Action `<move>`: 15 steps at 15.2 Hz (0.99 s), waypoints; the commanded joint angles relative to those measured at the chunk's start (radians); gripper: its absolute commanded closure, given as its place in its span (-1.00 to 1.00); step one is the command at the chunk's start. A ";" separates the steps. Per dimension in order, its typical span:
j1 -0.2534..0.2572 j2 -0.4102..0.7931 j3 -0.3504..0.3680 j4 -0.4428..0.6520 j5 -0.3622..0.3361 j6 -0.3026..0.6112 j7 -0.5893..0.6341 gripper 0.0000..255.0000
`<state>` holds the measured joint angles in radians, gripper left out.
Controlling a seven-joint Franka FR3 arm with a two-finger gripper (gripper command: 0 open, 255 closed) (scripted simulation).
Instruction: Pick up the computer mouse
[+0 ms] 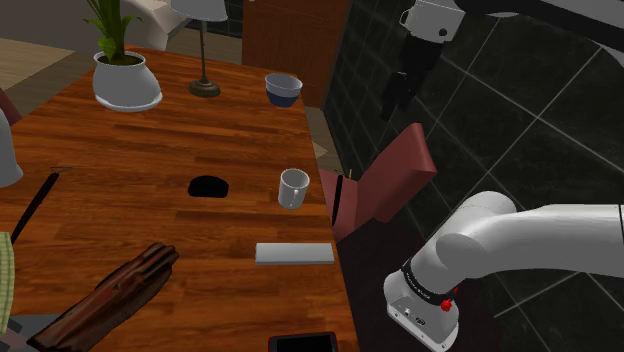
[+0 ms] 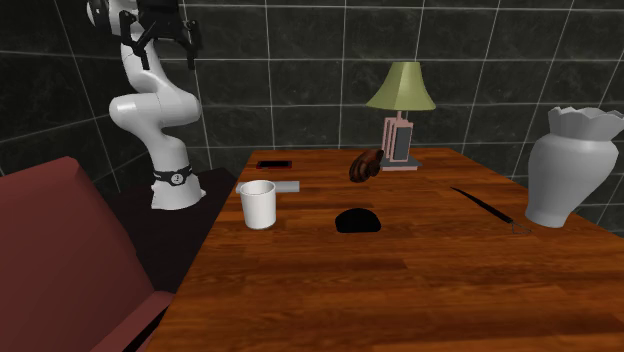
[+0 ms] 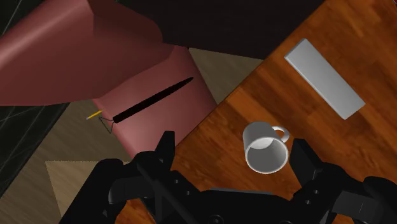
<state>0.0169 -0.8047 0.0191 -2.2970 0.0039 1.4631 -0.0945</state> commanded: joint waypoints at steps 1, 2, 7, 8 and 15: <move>0.000 0.000 0.000 0.000 0.000 0.000 0.000 -1.00; 0.007 0.018 0.005 -0.012 0.005 0.033 -0.003 -1.00; 0.039 0.127 0.034 -0.055 0.027 0.198 -0.020 -1.00; 0.045 0.152 0.040 -0.060 0.031 0.231 -0.023 -1.00; 0.087 0.350 0.083 -0.057 0.051 0.446 -0.047 -1.00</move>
<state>0.0968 -0.4818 0.0942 -2.3584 0.0517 1.8812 -0.1400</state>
